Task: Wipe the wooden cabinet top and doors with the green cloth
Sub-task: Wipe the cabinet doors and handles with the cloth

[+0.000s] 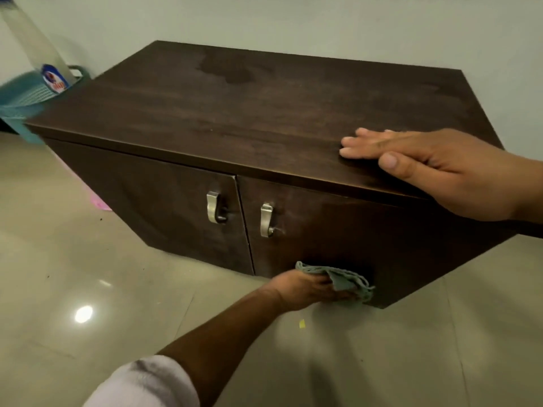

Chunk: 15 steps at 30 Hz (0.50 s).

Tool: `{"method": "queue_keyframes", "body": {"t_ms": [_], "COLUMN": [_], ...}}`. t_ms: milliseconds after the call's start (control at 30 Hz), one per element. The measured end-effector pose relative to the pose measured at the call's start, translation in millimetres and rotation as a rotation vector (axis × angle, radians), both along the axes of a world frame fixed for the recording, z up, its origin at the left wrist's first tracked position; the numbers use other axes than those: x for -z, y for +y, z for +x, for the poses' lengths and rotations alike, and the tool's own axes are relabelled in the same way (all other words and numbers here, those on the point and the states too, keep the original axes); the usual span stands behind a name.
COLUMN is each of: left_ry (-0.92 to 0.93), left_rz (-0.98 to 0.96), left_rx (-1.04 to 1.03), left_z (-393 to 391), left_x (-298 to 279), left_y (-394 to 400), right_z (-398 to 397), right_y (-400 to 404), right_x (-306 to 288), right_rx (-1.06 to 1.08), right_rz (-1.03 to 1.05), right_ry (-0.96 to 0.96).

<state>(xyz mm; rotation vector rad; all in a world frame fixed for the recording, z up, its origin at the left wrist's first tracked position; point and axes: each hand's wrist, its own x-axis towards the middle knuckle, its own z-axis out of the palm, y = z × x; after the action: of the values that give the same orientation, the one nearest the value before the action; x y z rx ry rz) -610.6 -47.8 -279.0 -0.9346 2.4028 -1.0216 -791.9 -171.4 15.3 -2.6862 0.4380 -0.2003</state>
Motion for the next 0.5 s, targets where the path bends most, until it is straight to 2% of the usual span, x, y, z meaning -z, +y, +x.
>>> {"method": "queue_keyframes", "body": {"t_ms": [167, 367, 500], "left_ry": [0.236, 0.309, 0.433], "left_rz": [0.09, 0.066, 0.077], "left_rx": [-0.107, -0.278, -0.514], "left_z": [47, 102, 122], "left_x": [-5, -31, -34], "left_y": [22, 71, 104], "right_z": [2, 2, 4], "right_y": [0, 2, 4], "right_x": [0, 1, 3], "right_rx": [0.0, 0.018, 0.042], "right_rz": [-0.002, 0.025, 0.001], "right_ry": [0.0, -0.042, -0.042]}}
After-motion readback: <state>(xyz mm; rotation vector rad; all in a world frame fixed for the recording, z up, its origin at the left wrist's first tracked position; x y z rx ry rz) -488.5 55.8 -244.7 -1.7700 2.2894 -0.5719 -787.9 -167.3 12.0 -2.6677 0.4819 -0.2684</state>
